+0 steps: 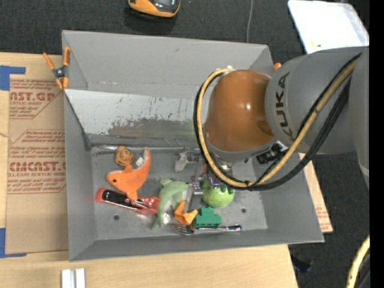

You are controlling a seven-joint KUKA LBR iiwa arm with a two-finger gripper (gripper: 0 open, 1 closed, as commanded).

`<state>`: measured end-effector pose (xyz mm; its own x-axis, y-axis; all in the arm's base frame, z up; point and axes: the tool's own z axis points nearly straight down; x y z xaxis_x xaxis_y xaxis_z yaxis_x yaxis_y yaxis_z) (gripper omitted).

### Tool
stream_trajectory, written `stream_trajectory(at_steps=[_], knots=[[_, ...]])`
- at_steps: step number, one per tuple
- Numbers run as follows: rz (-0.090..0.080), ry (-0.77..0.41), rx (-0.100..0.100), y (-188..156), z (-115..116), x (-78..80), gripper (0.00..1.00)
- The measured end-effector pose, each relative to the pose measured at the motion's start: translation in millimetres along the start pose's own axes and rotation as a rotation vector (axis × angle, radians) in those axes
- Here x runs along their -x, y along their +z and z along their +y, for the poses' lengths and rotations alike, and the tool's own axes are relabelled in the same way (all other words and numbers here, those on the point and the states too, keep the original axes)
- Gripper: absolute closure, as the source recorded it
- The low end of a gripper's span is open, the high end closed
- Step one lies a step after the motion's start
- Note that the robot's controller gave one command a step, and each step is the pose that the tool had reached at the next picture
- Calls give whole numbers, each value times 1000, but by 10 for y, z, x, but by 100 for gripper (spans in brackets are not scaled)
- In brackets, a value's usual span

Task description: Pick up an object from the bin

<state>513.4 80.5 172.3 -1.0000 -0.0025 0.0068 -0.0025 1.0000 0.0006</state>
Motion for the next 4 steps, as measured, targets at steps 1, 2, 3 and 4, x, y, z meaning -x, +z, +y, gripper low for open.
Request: stream_trajectory(at_steps=[1,2,3,4], knots=[[-7,1,1,-45,-5,15,0],[-9,-95,0,543,-636,-71,0],[-11,50,2,845,-718,-94,0],[-9,98,2,940,-867,-115,0]])
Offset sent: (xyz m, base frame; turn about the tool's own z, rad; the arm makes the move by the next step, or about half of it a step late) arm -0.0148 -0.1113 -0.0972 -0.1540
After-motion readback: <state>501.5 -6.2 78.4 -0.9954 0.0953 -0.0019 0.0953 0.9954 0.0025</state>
